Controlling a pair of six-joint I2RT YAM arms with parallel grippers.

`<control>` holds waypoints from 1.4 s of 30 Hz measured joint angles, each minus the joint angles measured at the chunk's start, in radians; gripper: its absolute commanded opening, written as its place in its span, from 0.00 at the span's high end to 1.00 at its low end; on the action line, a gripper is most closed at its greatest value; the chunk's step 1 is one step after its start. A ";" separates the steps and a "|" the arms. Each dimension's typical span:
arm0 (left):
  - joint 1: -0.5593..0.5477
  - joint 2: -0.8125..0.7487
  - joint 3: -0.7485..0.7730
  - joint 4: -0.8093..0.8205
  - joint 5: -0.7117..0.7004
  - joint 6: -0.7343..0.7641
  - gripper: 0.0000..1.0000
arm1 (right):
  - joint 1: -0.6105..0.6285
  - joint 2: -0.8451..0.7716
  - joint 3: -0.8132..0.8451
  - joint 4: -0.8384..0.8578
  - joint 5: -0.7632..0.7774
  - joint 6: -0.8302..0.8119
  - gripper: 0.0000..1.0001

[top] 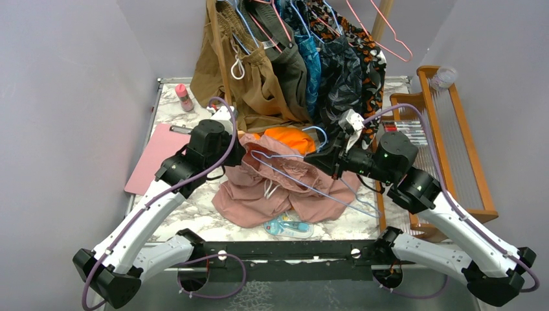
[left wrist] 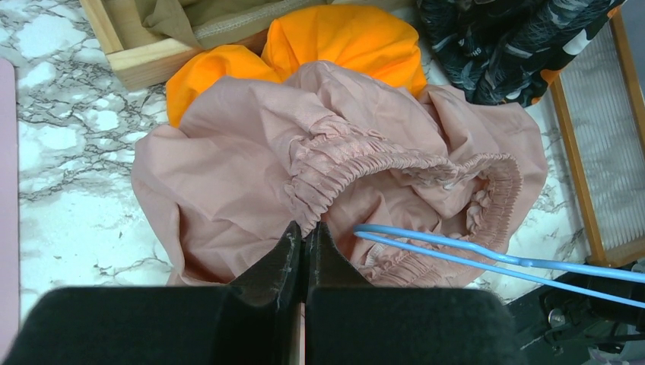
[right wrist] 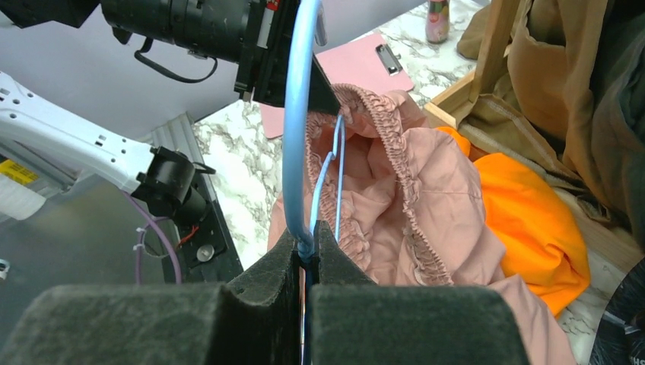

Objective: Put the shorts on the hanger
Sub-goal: Hang the shorts on the hanger.

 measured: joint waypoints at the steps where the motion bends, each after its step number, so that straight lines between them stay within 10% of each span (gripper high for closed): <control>1: 0.000 0.000 0.000 -0.002 0.002 0.000 1.00 | 0.000 0.001 -0.004 0.001 0.001 0.000 0.99; 42: 0.006 -0.002 0.068 0.044 0.187 -0.016 1.00 | 0.137 0.616 -0.208 1.094 0.214 0.246 0.99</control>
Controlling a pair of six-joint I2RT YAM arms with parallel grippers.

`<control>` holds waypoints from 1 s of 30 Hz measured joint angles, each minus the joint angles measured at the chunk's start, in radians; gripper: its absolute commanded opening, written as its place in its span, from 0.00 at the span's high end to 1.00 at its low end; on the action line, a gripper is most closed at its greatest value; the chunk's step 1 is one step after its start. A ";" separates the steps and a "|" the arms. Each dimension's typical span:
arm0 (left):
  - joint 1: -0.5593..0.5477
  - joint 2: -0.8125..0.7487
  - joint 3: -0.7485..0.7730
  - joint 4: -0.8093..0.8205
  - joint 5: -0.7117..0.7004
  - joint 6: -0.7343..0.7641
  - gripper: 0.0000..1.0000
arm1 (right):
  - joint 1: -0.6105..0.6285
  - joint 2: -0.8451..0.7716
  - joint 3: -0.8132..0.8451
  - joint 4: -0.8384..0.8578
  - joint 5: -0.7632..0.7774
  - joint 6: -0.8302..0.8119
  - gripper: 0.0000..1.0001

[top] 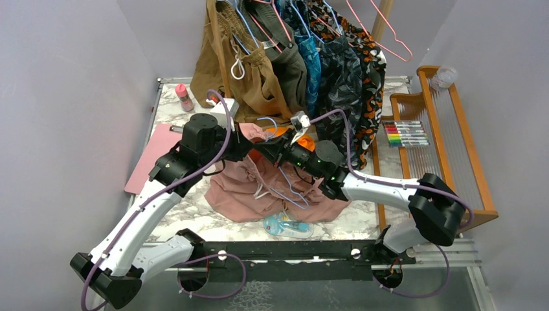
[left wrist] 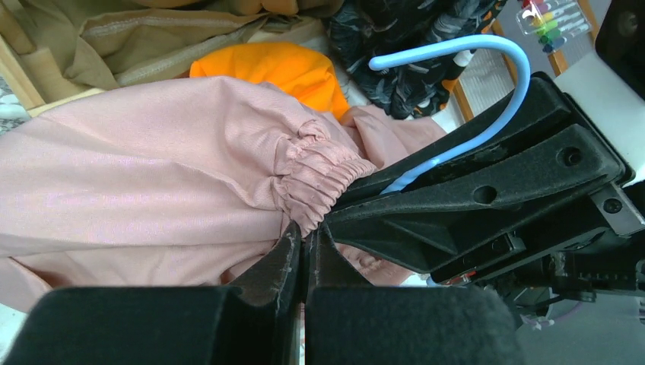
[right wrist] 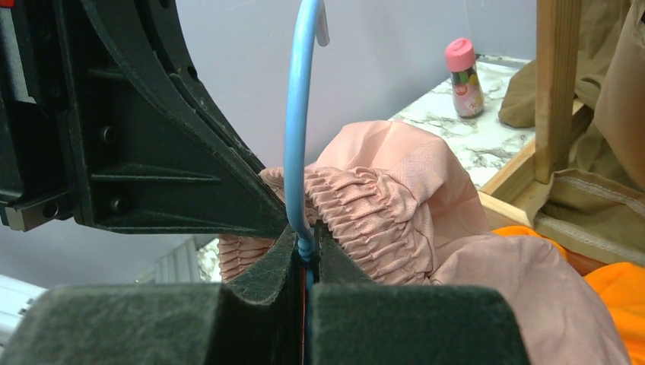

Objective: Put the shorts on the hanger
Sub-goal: Hang the shorts on the hanger.

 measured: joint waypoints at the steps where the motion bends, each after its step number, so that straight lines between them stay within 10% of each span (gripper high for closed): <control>1: 0.002 0.000 0.002 0.000 0.000 0.000 1.00 | 0.000 0.010 0.000 0.019 -0.001 0.011 0.99; 9: 0.017 0.013 0.040 0.000 0.000 -0.007 1.00 | -0.010 0.064 0.000 0.158 -0.002 0.132 0.99; 30: -0.003 -0.069 0.111 0.060 0.177 -0.087 0.01 | -0.005 0.130 0.010 0.431 -0.005 0.313 0.99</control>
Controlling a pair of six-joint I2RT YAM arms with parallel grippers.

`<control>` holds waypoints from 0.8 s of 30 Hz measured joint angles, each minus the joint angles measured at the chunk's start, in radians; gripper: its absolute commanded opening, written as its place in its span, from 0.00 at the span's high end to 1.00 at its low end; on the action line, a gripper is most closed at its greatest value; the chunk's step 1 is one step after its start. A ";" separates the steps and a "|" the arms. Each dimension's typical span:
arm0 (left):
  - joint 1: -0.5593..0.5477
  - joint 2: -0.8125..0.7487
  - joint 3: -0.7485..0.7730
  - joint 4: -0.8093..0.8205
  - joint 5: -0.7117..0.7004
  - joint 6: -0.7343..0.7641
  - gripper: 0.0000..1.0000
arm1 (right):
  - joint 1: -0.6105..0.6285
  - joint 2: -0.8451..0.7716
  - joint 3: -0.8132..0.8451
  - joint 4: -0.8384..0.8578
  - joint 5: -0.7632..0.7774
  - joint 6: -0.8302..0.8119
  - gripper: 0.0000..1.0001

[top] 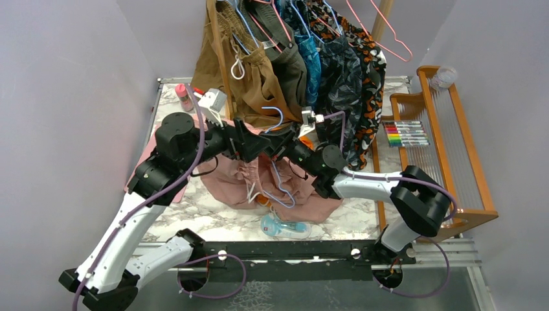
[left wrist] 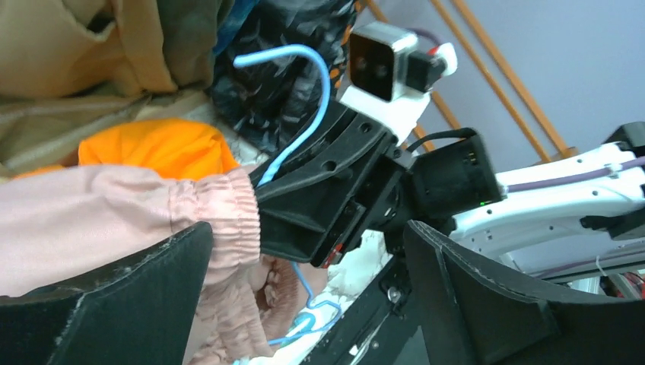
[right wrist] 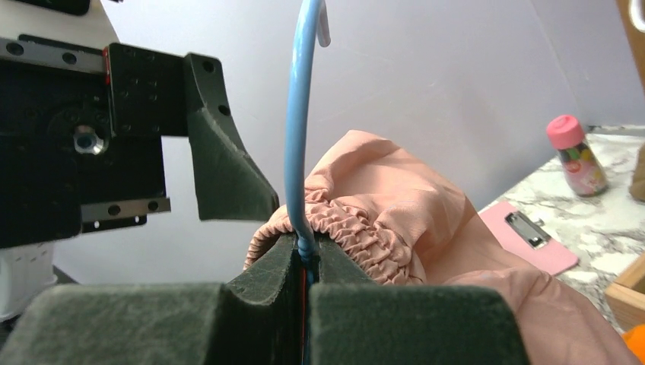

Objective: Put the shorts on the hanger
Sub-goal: Hang the shorts on the hanger.

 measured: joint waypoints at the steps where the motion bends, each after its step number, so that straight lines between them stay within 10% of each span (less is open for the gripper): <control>1: -0.001 -0.004 0.013 -0.001 0.001 -0.001 0.01 | 0.000 0.000 0.001 0.011 -0.002 0.002 0.99; 24: -0.018 -0.133 0.553 0.111 -0.140 0.127 0.02 | 0.006 -0.479 0.338 -0.257 -0.130 -0.309 0.99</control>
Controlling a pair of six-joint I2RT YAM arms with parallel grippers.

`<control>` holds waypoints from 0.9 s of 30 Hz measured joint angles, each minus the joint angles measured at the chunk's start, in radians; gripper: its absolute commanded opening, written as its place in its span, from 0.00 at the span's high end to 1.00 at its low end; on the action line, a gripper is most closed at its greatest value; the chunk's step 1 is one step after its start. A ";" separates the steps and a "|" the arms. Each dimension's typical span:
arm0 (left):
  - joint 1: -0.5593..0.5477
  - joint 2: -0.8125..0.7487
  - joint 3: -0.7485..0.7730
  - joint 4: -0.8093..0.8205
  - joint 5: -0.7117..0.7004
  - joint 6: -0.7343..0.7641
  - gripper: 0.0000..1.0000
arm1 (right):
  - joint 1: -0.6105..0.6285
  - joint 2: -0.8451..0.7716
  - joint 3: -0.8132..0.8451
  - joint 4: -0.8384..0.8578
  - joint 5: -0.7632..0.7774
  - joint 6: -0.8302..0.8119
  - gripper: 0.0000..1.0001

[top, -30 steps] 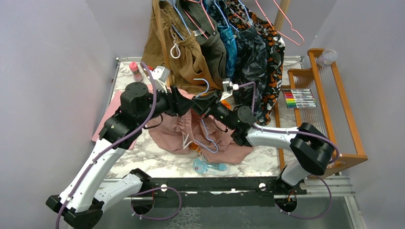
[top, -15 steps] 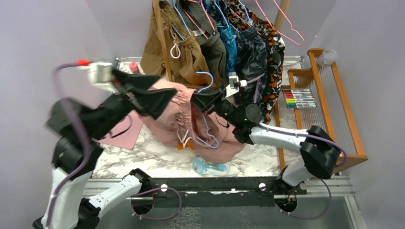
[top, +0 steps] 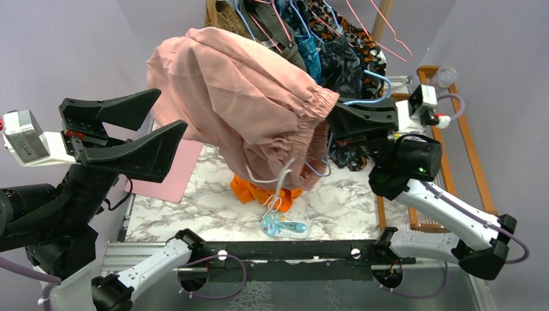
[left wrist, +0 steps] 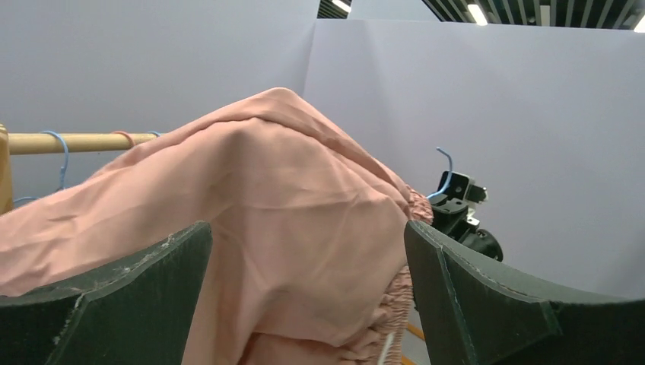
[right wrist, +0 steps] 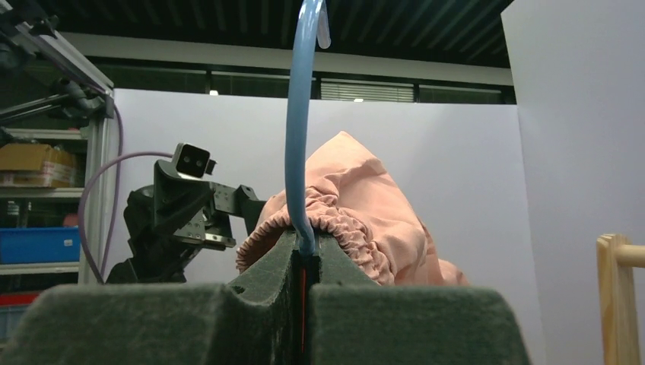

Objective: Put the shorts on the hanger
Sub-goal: Hang the shorts on the hanger.

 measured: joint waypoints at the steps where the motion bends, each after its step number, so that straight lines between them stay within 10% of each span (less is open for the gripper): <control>1: 0.000 0.000 -0.005 0.005 0.005 0.002 0.02 | 0.000 -0.023 -0.008 -0.008 0.000 -0.015 0.99; 13: 0.000 0.046 -0.081 0.136 0.067 0.011 0.02 | 0.001 -0.126 0.125 -0.316 0.001 -0.184 0.99; 27: 0.000 0.094 -0.196 0.258 0.159 -0.005 0.01 | 0.001 -0.426 -0.298 -0.431 0.086 -0.236 0.99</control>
